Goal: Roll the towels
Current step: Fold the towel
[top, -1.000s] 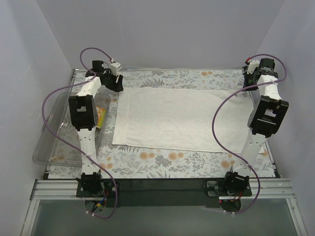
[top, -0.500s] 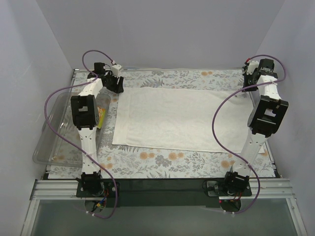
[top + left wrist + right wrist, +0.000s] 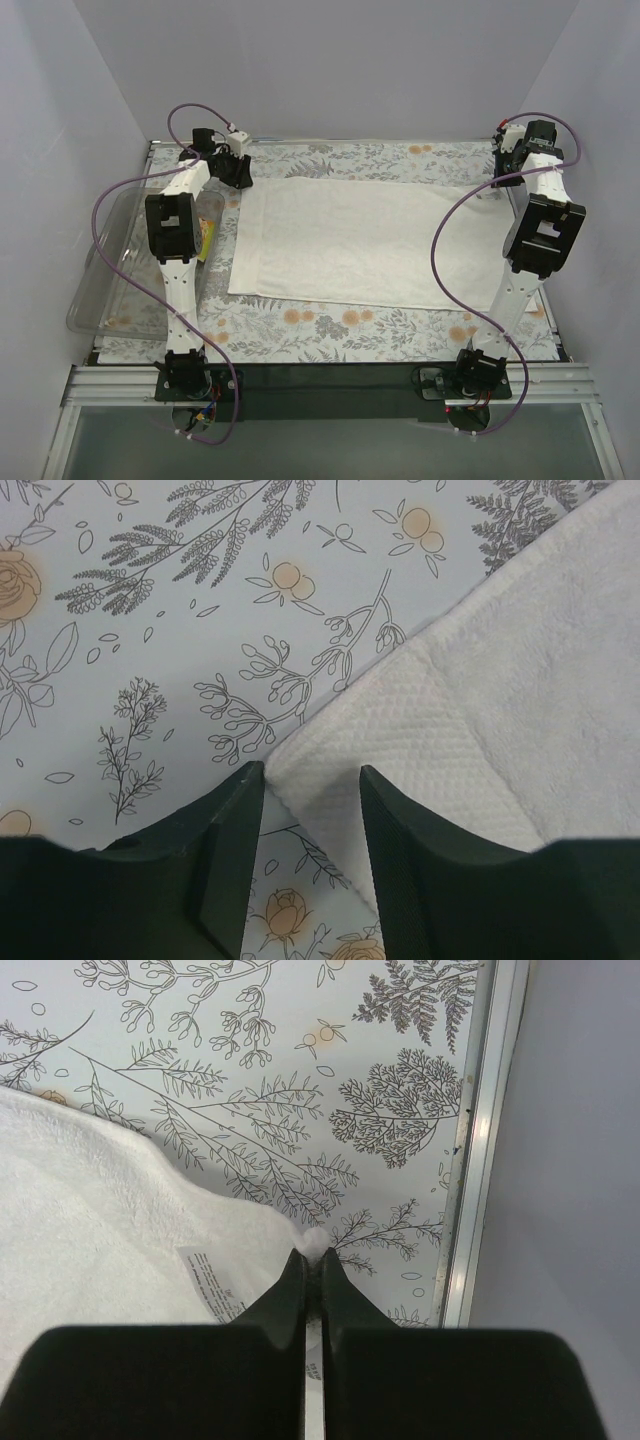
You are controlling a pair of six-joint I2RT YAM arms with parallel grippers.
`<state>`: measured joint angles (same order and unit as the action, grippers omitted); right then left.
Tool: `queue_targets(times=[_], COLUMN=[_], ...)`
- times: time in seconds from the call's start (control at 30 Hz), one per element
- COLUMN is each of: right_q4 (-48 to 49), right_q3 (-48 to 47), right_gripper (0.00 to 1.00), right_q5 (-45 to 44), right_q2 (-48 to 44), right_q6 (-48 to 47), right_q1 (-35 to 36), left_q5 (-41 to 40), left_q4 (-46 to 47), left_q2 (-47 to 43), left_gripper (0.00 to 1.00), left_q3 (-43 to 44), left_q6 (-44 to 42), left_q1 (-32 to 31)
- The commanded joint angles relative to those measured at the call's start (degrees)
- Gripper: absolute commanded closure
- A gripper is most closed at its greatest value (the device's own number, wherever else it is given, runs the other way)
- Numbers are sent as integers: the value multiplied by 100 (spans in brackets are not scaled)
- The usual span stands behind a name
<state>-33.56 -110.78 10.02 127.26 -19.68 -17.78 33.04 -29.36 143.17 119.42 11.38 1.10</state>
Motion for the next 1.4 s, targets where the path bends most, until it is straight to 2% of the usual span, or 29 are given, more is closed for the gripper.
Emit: queue_targets(times=[0.0,0.2,0.33,0.37,0.7,1.0,1.37], right_q4=[-54,-72,-80,-80,-115,-151,-186], right_q3=[-66,-84,-58,-49,-119,-23,469], right_gripper=[99,99,99,99,99,99,99], right_q5=[-9,-53,-35,-35,-44,26,114], right_q2=[44,62,71,71,-26,-333,-1027], right_q6=[26,8,8,8,-88,-246,-466], right_q1=[-32,-24,-32,-24,-32,-41,-199], left_q5=[-7,-175,-8,18,264,607,1293], left_q4=[19,-105,-105,-105,98,63,-912], left_q2=[44,9,-79,-97,-571,-1195,-2302], left_gripper=[61,76,93,100,100,100,100], left_q3=[91,-67,-182,-182,99,-269,-981], left_q6=[23,-144,-197,-197,-206,-346,-1111], left_q1=[-22,-31,-31,-31,4,74,583])
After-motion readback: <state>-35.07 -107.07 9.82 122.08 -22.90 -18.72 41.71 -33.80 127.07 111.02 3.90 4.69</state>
